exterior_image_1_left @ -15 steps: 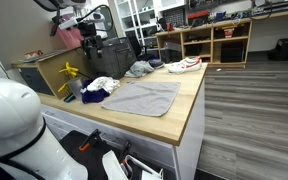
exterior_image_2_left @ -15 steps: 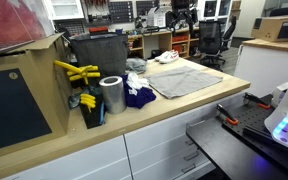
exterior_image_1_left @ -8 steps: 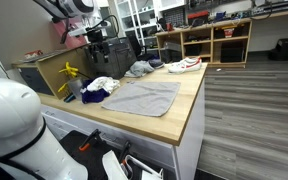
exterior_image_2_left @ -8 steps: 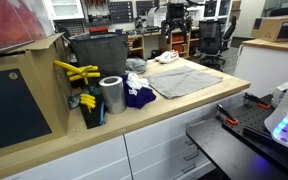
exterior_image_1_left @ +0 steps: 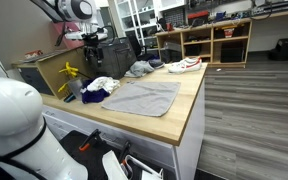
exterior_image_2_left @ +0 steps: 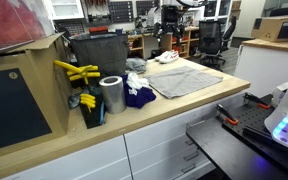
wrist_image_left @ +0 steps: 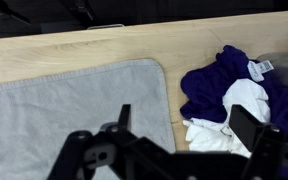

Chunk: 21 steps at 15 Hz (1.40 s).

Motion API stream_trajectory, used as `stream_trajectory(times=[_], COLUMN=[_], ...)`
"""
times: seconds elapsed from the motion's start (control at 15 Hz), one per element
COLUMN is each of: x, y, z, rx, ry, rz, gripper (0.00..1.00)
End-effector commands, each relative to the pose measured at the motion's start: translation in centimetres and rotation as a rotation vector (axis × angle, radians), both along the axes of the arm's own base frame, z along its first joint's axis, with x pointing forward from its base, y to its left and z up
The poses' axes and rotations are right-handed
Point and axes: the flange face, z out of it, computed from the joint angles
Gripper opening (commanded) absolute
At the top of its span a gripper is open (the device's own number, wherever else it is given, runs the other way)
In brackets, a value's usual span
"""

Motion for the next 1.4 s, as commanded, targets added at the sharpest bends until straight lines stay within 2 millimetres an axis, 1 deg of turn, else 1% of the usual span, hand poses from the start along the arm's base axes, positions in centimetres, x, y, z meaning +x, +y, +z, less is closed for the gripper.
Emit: stream_trajectory(times=[0.0,0.27,0.33,0.4,0.53,0.67,0.8,1.0,1.33], x=[0.0,0.0,0.2,0.2,0.3,0.2,-0.3,-1.5,-2.8], y=[-0.1,-0.1,-0.4,-0.5,-1.0,-1.5,-1.6,-1.0,-0.2], z=[0.0,0.0,-1.0,-1.4,-3.2,-5.2,-7.6,-11.4,-17.6], rx=[0.000,0.000,0.006,0.004,-0.002,-0.004,-0.010,-0.014,-0.045], ry=[0.001,0.001,0.005,0.003,0.001,0.006,0.024,0.069,0.155], rz=[-0.001,-0.002,0.010,0.007,-0.003,-0.014,-0.020,-0.011,-0.014], gripper=[1.00,1.00,1.00,1.00,1.00,1.00,1.00,1.00,1.00])
